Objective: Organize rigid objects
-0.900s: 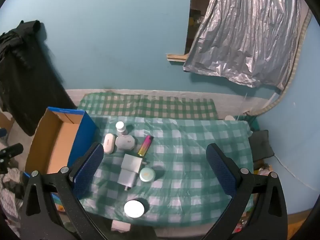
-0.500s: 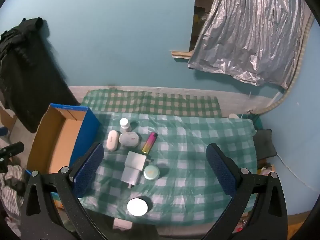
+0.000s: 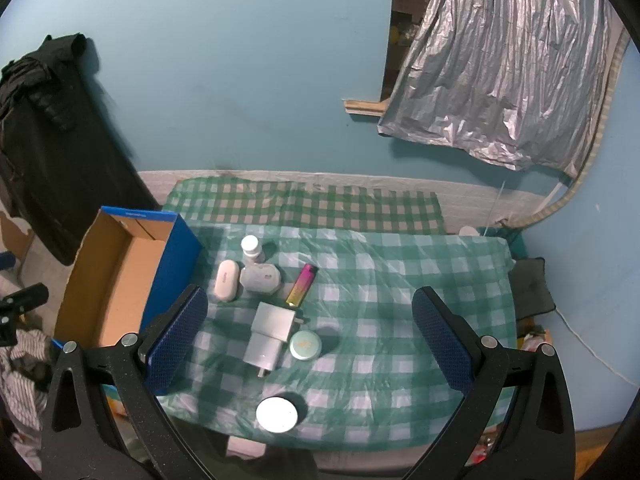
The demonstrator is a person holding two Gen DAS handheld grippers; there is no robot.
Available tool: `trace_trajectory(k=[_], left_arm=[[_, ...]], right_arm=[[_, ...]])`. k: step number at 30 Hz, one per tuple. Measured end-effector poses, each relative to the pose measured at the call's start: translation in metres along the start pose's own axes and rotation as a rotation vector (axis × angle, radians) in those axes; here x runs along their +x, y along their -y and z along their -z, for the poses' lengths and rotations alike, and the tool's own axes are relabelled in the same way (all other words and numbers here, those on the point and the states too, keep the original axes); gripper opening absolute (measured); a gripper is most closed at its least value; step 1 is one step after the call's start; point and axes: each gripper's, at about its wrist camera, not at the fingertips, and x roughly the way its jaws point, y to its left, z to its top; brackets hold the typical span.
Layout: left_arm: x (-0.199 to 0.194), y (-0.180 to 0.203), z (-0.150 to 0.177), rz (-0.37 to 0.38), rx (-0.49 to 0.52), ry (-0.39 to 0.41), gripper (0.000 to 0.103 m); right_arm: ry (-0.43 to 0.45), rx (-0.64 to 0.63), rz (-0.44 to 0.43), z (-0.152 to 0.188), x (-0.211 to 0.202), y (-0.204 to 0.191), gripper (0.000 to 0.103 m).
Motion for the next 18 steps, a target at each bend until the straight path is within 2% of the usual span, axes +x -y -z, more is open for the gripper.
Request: trace_trajectory(k=[18], left_arm=[[0.0077, 0.0014, -0.0028, -0.012, 0.013, -0.010, 0.101]], right_arm=[[-0.007, -0.007, -0.006, -0.0011, 0.0032, -0.0061, 0.101]])
